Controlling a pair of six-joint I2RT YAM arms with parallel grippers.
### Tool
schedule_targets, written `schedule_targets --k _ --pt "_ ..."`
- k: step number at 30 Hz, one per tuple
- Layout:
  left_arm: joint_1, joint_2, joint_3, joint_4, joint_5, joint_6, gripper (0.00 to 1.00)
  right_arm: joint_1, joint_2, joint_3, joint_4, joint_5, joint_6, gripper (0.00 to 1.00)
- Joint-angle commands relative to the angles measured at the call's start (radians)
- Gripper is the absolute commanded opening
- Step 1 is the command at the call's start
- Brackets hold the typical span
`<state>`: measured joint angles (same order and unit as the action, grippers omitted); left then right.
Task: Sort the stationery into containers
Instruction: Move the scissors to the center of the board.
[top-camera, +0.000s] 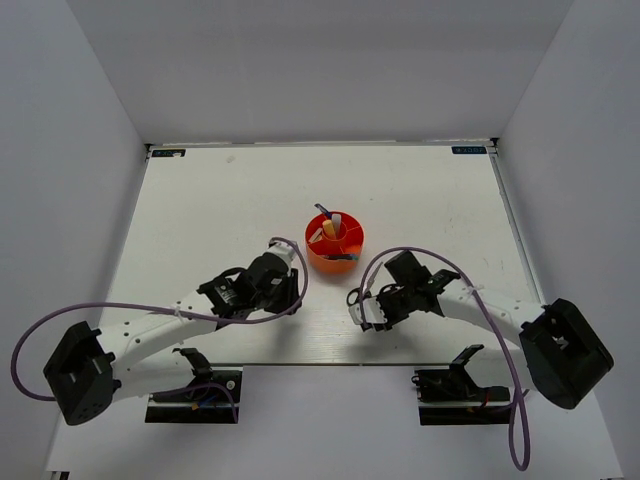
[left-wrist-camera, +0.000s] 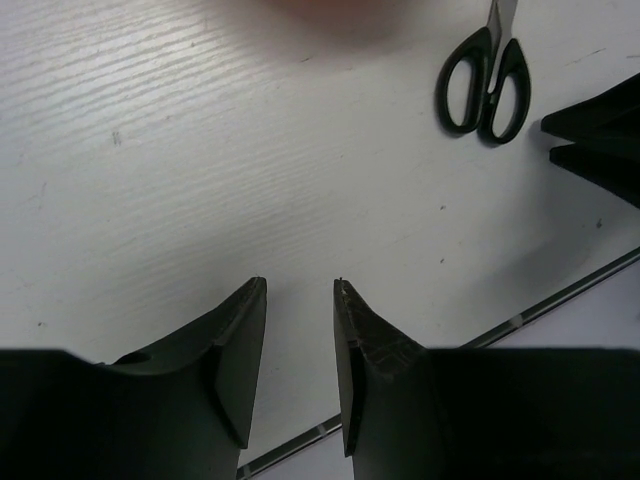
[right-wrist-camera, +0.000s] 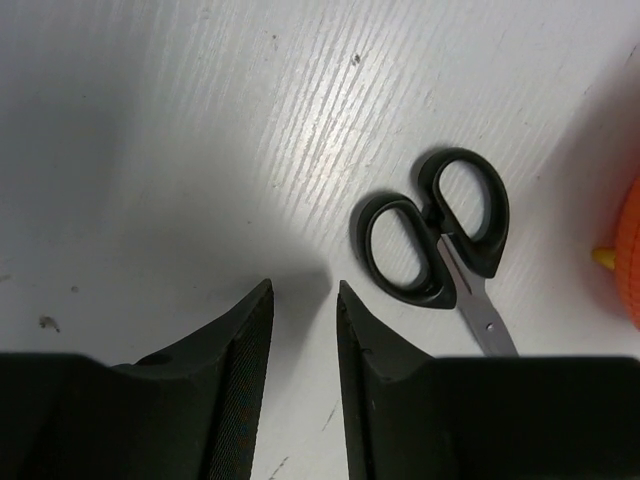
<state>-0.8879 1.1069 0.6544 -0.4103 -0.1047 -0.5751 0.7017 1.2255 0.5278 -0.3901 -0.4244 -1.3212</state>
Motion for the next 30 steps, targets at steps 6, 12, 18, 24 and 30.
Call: schedule_targets --k 6,12,18,24,30 --pt "-0.008 -0.189 -0.116 -0.054 -0.044 -0.037 0.44 0.007 0.063 0.118 -0.050 -0.054 -0.093 0.36" --pt "-0.010 -0.301 -0.163 -0.110 -0.064 -0.040 0.44 0.007 0.127 0.207 -0.131 -0.059 -0.127 0.36" --pt "-0.009 -0.367 -0.188 -0.143 -0.066 -0.043 0.44 0.018 0.213 0.319 -0.285 -0.086 -0.167 0.36" --pt "-0.009 -0.432 -0.214 -0.165 -0.073 -0.043 0.44 0.027 0.215 0.334 -0.322 -0.067 -0.152 0.33" --pt "-0.009 -0.418 -0.223 -0.137 -0.059 -0.051 0.29 0.028 0.200 0.307 -0.182 0.039 -0.061 0.22"
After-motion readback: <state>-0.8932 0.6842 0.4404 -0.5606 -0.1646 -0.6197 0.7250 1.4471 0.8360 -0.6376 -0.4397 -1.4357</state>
